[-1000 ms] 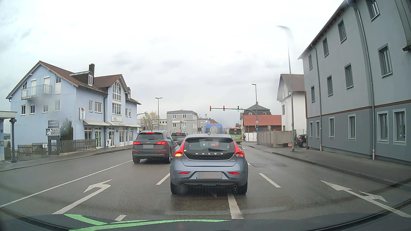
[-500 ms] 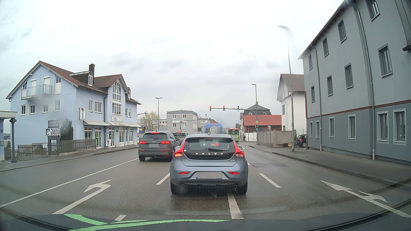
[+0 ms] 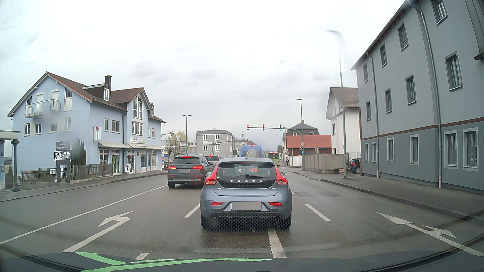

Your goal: Follow the waypoints while adhering to traffic rules and regulations

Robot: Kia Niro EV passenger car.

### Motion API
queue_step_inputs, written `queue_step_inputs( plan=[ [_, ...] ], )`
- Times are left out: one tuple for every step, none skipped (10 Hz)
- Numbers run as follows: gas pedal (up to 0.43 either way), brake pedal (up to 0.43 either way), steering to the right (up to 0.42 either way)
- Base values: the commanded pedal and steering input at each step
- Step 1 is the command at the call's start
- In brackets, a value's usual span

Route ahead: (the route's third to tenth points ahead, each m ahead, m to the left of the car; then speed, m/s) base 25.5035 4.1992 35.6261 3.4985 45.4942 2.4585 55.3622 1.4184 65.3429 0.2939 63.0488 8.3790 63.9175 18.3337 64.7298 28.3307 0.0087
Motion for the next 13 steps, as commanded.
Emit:
queue_step_inputs(
  plan=[
    [0.000,0.232,0.003],
    [0.000,0.232,0.003],
    [0.000,0.238,0.003],
    [0.000,0.238,0.003],
    [0.000,0.238,0.003],
    [0.000,0.238,0.003],
    [0.000,0.238,0.003],
    [0.000,0.238,0.003],
    [0.000,0.244,0.003],
    [0.000,0.244,0.003],
    [0.000,0.238,0.003],
    [0.000,0.244,0.003],
    [0.000,0.244,0.003]
  ],
)
